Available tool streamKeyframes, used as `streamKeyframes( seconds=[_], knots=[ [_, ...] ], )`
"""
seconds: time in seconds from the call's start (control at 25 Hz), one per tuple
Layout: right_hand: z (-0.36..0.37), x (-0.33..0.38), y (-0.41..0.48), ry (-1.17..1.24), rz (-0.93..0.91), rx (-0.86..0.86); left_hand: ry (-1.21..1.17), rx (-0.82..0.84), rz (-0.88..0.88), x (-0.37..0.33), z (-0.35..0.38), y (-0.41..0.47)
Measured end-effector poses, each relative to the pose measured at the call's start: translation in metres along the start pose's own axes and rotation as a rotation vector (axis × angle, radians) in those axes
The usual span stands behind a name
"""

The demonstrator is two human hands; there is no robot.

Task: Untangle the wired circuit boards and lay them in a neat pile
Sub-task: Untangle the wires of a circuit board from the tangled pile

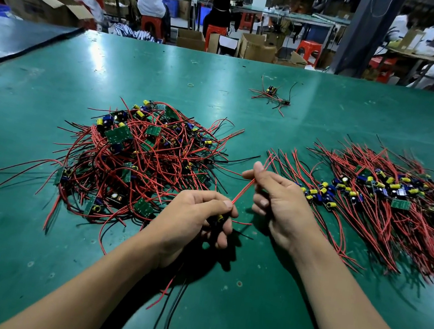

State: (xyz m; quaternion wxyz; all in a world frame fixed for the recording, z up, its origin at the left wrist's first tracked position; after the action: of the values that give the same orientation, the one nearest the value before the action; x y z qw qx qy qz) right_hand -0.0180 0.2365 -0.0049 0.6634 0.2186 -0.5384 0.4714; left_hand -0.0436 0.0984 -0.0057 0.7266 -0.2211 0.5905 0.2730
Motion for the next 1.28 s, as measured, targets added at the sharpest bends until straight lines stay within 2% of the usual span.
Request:
streamKeyframes(
  seconds=[0.16,0.32,0.4,0.52,0.6,0.72,0.8,0.88,0.96,1.08,1.28],
  knots=[
    [-0.021,0.001,0.001,0.201,0.09,-0.12,0.043,0.015,0.011,-0.002,0.003,-0.001],
    [-0.006,-0.01,-0.004,0.536,0.314,0.034,0.07,0.015,0.015,-0.004,0.003,-0.002],
    [0.0,-0.01,-0.004,0.576,0.334,0.088,0.073,0.009,0.018,-0.005,0.003,-0.002],
    [-0.004,-0.009,-0.002,0.291,0.224,0.032,-0.049,-0.041,0.039,-0.014,0.0,-0.002],
    [-0.007,0.001,-0.005,-0.073,0.008,-0.014,-0.148,-0.107,0.101,-0.023,-0.006,0.001],
    [0.027,0.009,-0.023,-0.628,-0.295,0.1,-0.206,-0.208,0.203,-0.034,-0.015,0.001],
    [0.039,-0.002,-0.028,-0.753,-0.29,0.149,-0.234,-0.229,0.212,-0.034,-0.016,-0.001],
    [0.041,0.0,-0.031,-0.787,-0.313,0.111,-0.239,-0.278,0.204,-0.031,-0.021,-0.002],
    [0.042,0.007,-0.035,-0.693,-0.331,0.106,-0.252,-0.331,0.208,-0.03,-0.027,-0.002],
    [0.036,0.016,-0.034,-0.423,-0.289,0.093,-0.217,-0.399,0.198,-0.03,-0.036,-0.005],
    [0.036,0.009,-0.028,-0.117,-0.1,0.149,-0.291,-0.293,0.164,-0.026,-0.028,-0.002]
  ],
)
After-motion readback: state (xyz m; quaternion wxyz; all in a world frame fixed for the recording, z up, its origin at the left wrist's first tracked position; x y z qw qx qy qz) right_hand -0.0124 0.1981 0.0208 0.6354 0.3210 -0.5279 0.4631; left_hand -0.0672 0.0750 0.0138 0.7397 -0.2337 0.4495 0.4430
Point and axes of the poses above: each hand's wrist, its own y-axis towards the middle knuckle, its own z-axis out of the palm, x = y × z, the point moved 10 cm from there along y, towards the middle knuckle, and after that the axes turned 8 degrees about z, right-handed, at the moved point
